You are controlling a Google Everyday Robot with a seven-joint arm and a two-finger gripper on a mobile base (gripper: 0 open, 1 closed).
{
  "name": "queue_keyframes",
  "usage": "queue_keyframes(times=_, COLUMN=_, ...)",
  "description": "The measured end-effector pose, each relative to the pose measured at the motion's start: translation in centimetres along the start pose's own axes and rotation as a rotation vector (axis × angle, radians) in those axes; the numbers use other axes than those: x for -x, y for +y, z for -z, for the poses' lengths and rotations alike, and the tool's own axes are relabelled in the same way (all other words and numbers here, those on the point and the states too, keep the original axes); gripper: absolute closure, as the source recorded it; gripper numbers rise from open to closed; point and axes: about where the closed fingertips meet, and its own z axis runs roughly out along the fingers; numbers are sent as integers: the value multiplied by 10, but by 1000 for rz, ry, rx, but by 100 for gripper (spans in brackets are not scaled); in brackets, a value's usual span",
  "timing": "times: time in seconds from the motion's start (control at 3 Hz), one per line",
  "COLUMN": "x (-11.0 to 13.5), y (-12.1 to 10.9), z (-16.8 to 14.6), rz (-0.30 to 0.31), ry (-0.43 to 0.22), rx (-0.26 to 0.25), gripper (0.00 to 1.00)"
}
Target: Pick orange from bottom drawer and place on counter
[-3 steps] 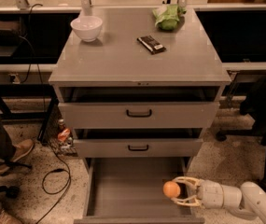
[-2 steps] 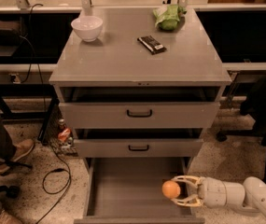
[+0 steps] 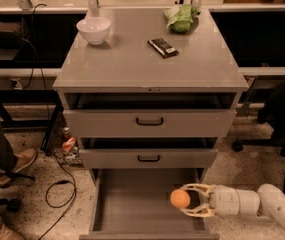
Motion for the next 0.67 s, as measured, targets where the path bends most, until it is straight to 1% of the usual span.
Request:
queue_keyframes(times=0.33, x=46, y=-25, z=-14, rz=92, ry=-1, rx=0, gripper=100)
queue_keyframes(times=0.67, x=102, y=-64, z=-30, rz=202, ry=-1, rx=-2, gripper=100)
